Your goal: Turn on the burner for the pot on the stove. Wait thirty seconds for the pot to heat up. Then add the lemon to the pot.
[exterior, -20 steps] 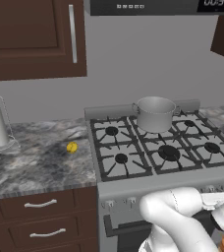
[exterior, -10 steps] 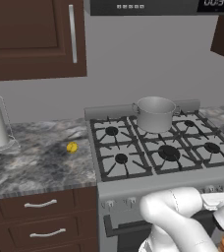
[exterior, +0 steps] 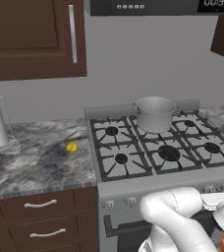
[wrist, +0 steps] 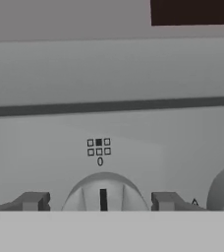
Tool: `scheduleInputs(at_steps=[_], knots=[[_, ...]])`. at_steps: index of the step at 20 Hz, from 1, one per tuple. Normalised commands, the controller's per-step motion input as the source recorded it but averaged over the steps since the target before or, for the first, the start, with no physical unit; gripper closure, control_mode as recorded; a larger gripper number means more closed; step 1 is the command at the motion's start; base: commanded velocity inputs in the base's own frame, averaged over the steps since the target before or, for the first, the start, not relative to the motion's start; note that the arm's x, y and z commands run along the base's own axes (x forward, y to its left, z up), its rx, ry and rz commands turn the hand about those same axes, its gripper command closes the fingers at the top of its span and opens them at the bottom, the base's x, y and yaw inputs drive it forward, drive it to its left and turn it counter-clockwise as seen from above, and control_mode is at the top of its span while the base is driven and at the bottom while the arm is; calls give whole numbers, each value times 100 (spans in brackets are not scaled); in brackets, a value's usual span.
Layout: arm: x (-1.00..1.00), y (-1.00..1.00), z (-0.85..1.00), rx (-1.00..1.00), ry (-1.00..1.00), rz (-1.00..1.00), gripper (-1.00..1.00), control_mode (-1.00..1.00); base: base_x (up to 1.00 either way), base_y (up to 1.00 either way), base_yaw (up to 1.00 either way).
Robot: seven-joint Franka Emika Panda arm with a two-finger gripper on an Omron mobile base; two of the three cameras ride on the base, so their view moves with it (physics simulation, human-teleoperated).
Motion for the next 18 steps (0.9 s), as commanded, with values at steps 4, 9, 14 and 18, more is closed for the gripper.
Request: scheduleInputs(at_steps=[4,9,14,18], knots=[[-4,0,-30,0,-2,0,-100,-100,0,0,0],[-1,0,-9,0,-1,0,-100,-100,0,0,0],[-36,0,-26,0,-3,0,-100,-100,0,0,0],[0,0,0,0,0,0,-100,-100,0,0,0]])
